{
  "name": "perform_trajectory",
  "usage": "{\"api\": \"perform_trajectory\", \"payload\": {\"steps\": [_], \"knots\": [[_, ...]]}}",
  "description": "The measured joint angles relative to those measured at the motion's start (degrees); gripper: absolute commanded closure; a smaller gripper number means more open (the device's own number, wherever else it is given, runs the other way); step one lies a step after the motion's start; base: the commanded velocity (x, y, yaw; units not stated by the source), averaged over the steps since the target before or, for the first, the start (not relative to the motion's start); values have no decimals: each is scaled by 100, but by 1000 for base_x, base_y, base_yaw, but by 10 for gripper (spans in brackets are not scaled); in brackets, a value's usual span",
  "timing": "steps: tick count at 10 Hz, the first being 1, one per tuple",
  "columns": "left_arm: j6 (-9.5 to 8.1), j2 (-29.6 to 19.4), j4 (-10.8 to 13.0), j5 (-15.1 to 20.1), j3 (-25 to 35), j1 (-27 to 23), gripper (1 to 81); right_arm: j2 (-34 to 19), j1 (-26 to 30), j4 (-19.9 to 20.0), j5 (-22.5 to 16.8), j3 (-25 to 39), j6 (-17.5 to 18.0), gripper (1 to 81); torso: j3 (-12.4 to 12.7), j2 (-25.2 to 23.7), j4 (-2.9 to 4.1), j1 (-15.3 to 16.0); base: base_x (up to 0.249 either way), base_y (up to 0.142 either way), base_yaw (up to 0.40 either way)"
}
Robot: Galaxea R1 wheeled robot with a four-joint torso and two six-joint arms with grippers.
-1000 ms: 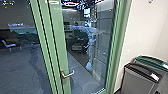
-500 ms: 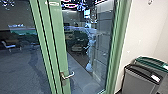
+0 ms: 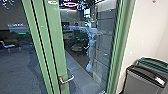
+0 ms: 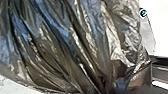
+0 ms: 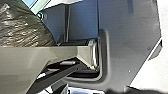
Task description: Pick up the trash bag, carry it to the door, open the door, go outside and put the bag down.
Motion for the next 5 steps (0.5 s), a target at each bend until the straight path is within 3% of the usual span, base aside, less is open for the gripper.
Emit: {"api": "perform_trajectory", "payload": {"steps": [3, 5], "knots": [[0, 0, 0, 0, 0, -18, 811, 20, 18, 0, 9, 0, 11, 10, 0, 2, 0, 2, 81, 0, 0], [0, -13, 0, 10, 0, -35, 811, 20, 35, -6, -6, -2, -6, 10, -2, 5, 0, 6, 0, 0, 0]]}}
